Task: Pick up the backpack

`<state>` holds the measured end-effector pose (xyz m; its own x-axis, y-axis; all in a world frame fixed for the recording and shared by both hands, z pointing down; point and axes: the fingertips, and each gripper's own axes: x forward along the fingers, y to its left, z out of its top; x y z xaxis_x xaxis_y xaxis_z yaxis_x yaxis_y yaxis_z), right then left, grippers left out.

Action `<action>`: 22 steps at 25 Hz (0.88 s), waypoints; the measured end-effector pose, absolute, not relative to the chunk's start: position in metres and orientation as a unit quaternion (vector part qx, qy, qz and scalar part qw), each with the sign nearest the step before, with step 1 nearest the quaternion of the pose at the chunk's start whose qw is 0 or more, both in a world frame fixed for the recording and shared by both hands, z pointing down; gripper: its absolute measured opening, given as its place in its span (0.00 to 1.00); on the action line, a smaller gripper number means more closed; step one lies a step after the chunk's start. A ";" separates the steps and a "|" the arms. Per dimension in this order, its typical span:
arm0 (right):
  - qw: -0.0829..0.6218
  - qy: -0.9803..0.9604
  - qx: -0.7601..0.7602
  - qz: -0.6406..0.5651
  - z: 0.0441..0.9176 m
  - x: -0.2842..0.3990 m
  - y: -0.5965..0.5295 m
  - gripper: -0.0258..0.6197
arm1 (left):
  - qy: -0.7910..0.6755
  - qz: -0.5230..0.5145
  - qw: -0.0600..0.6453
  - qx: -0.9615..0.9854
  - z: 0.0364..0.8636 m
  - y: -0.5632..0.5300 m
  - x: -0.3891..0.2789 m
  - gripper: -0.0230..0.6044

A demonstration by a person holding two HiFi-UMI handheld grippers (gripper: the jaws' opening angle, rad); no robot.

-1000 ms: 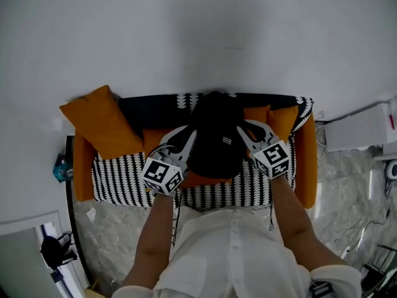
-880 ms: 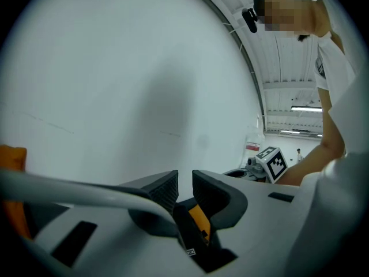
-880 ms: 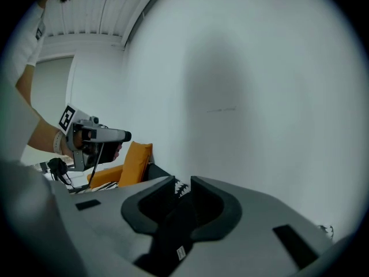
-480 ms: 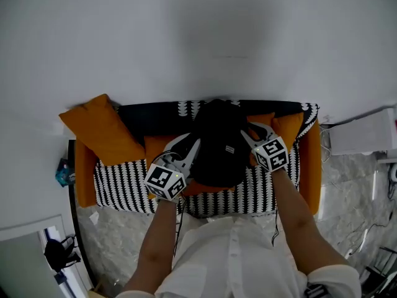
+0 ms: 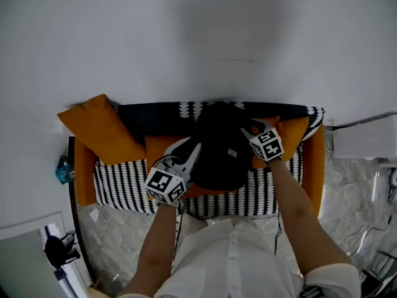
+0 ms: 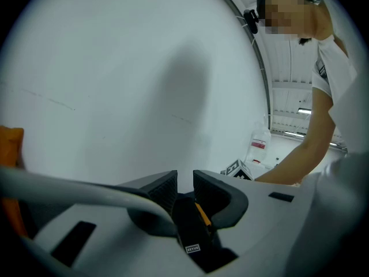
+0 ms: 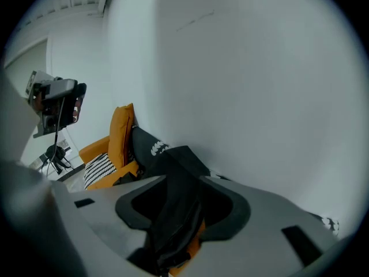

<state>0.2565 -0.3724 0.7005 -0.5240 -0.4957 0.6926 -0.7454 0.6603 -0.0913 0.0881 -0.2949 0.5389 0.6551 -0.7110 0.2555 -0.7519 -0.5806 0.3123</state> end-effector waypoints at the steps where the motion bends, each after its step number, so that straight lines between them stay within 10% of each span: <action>1: 0.331 -0.848 0.365 0.194 0.705 0.257 -0.375 0.32 | -0.413 0.052 0.201 0.887 0.540 -0.295 0.088 0.18; 17: 0.424 -0.806 0.344 0.229 0.767 0.255 -0.401 0.40 | -0.415 0.067 0.213 0.882 0.551 -0.293 0.081 0.18; 22: 0.425 -0.804 0.350 0.225 0.760 0.249 -0.397 0.22 | -0.416 0.067 0.216 0.881 0.552 -0.287 0.078 0.18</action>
